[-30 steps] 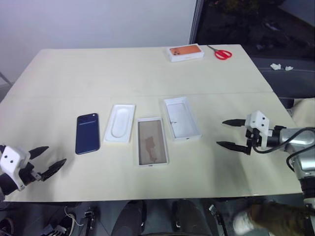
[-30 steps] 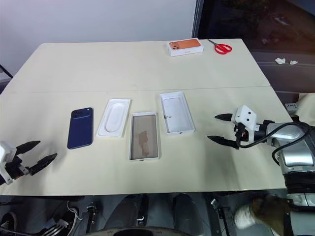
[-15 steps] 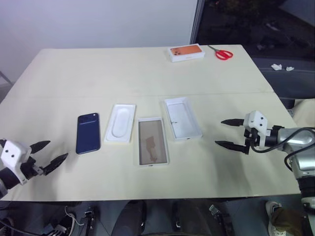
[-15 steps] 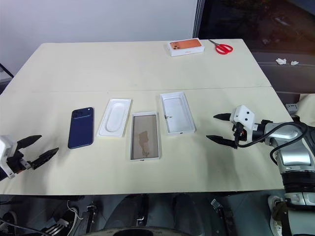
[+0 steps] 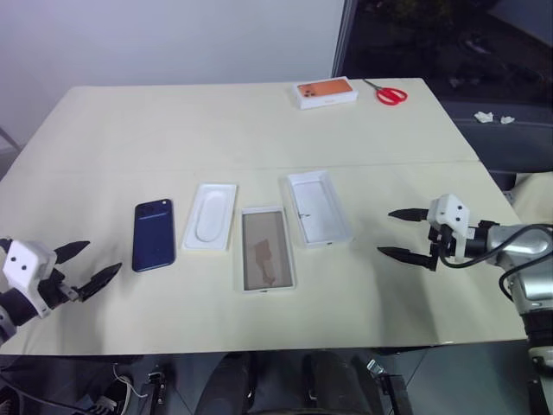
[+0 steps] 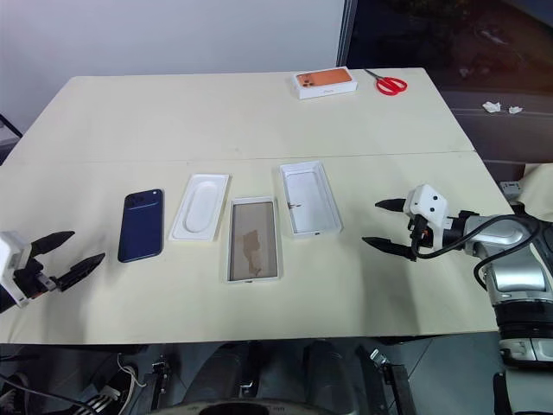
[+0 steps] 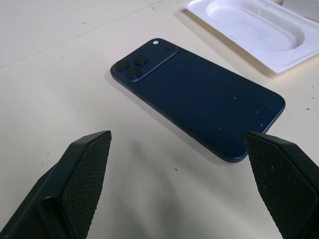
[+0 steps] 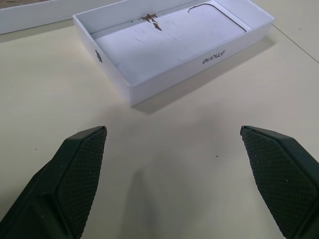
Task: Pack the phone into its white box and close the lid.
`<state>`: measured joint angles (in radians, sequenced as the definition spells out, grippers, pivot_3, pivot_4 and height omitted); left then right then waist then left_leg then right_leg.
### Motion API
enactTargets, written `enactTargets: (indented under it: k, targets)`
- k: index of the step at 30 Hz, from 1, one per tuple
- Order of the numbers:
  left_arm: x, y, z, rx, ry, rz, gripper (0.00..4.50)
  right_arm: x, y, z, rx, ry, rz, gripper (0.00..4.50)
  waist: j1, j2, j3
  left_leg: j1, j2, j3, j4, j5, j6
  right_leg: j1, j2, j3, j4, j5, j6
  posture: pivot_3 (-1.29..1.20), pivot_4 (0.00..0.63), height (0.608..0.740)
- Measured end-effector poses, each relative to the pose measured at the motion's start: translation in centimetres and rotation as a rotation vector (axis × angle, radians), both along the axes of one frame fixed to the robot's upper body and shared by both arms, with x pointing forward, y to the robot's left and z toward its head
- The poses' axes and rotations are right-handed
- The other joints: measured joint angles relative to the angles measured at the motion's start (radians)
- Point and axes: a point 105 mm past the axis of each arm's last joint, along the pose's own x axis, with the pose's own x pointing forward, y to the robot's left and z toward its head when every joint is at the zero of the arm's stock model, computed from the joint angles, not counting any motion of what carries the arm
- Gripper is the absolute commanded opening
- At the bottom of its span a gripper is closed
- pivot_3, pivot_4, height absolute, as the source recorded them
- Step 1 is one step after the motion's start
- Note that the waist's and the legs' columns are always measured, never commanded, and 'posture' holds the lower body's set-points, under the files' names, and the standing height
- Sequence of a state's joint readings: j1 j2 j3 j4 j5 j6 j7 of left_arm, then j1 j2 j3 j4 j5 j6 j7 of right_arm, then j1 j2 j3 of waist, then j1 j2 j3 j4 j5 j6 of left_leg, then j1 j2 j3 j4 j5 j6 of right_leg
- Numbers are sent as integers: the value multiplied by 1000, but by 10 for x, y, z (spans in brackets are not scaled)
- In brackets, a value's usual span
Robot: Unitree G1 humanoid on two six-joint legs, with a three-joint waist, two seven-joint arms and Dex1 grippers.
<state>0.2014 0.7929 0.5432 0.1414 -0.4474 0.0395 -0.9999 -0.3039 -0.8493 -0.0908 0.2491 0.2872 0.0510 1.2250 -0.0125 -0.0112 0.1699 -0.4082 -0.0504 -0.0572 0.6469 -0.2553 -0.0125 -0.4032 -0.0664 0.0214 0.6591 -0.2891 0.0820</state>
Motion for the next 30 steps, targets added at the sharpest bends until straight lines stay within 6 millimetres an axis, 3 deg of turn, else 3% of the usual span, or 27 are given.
enactTargets:
  k: [6, 9, 15, 18, 22, 26, 30]
  targets:
    - [3, -7, -3, -86, 75, 5, 4443, 1, 2, 0, 3, -1, 5, 4494, 0, 0, 0, 0, 0, 0, 0, 0, 0, 0, 0, 0, 0, 0, 0, 0, 150, 740]
    - [19, -16, 6, -169, 111, 24, 4443, 5, 14, 8, 14, -35, 33, 4494, 2, 0, 0, 0, 0, 0, 1, 0, 0, 0, 0, 0, 2, 0, 0, 0, 150, 740]
    - [66, -56, 35, -288, 73, 20, 4443, 21, 82, 46, 45, -174, 168, 4494, -6, 0, 0, 0, 0, 0, 1, 0, 0, -2, 2, 0, 3, 0, 0, 0, 150, 740]
    - [79, -62, 27, -362, 136, 64, 4443, 29, 106, 44, 10, -211, 179, 4494, -4, 0, 0, -1, 0, 0, 2, 1, -1, -3, 3, 0, 4, 0, 0, 0, 150, 740]
    - [102, -87, 14, -507, 264, 67, 4443, 36, 151, 49, 0, -253, 250, 4494, 0, -1, 0, -1, -1, -1, 3, 1, -2, -3, 3, 0, 6, 0, 1, 0, 150, 740]
    - [107, -99, 13, -569, 350, 46, 4443, 37, 161, 51, -119, -354, 302, 4494, -1, -2, 0, -1, -3, -1, 3, 2, -3, -3, 2, 0, 4, 0, 1, 0, 150, 740]
    - [110, -110, 10, -613, 408, 25, 4443, 33, 170, 45, -114, -343, 333, 4494, -2, -3, 0, -1, -3, -1, 3, 4, -7, -3, 2, 0, 6, 0, 1, 0, 150, 740]
